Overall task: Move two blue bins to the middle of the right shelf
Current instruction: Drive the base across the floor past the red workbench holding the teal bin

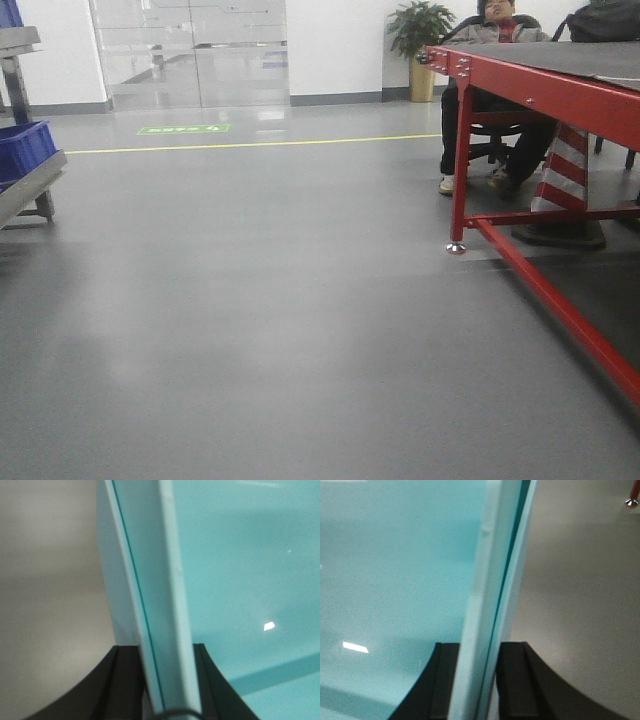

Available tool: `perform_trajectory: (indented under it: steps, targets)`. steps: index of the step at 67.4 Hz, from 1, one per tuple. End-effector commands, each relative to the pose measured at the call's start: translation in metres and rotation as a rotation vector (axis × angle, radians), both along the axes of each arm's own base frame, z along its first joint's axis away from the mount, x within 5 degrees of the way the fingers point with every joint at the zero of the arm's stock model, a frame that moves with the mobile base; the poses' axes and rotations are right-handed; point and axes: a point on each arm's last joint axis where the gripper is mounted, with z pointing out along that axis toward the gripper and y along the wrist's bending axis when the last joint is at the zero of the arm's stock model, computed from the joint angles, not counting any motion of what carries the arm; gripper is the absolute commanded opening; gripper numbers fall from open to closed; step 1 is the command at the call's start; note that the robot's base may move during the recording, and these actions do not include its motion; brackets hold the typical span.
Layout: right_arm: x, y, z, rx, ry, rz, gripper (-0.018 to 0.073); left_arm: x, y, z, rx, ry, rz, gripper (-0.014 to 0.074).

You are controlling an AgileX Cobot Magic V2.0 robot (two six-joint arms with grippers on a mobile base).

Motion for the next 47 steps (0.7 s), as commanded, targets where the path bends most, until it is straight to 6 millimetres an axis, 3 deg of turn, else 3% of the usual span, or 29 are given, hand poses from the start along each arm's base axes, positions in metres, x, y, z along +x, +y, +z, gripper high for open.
perform_trajectory:
  steps: [1,47]
  targets:
    - [-0.0009,-0.0028,0.0123,0.026,-0.091,-0.008,-0.0162,-0.0094,-0.0035,0.0177,-0.088,-0.088,-0.028,-0.0111]
    - [-0.0009,-0.0028,0.0123,0.026,-0.091,-0.008,-0.0162,-0.0094,-0.0035,0.0177,-0.088,-0.088,-0.028,-0.0111]
